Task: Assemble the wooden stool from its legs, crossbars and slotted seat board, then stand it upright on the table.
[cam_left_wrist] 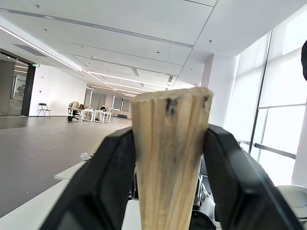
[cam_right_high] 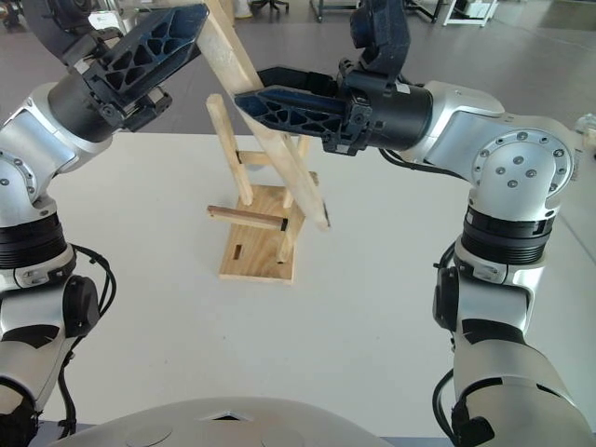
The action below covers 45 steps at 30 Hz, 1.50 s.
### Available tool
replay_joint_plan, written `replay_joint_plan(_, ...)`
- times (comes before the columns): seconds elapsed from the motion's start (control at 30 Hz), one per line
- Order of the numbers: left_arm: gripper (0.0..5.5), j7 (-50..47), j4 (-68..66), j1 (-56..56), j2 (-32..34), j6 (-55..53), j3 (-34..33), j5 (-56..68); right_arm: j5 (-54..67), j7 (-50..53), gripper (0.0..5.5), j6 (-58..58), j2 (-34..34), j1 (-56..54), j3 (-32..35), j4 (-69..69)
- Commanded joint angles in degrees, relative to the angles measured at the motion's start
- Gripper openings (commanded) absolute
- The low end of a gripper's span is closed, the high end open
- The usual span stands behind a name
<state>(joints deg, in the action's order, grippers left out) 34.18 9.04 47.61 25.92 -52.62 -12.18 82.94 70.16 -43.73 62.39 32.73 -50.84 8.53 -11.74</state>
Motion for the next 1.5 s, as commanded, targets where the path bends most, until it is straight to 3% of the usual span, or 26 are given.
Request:
replay_joint_plan(0.03, 2.06, -0.65, 0.99, 0.71, -1.59, -0.05, 0.37, 0.90, -2.98, -0.26, 2.07, -0.93, -0.02, 1.08, -2.22, -0.81)
replay_joint_plan(0.57, 2.06, 1.32, 3.51, -1.50, -0.95, -0.26, 2.11, -3.14, -4.91, -1.84, 2.07, -2.13, 0.12, 1.02, -2.79, -0.11)
replay_joint_plan(1.2, 2.06, 5.08, 2.59, -2.88, 4.71, -4.64, 0.73, -2.35, -3.98, -3.38, 2.07, -0.22, 0.31, 0.48, -2.10, 0.35)
replay_joint_plan(1.37, 2.06, 6.51, -0.51, -0.54, 9.27, -5.22, -2.81, -3.36, -0.69, -3.34, 3.16, 0.50, -0.22, -0.19, -0.42, 0.67)
replay_joint_plan(1.5, 2.06, 11.17, -5.35, 0.44, 18.43, -4.96, -6.70, -7.42, 1.29, -1.05, 3.89, -0.41, -1.35, -0.85, 1.07, 0.35)
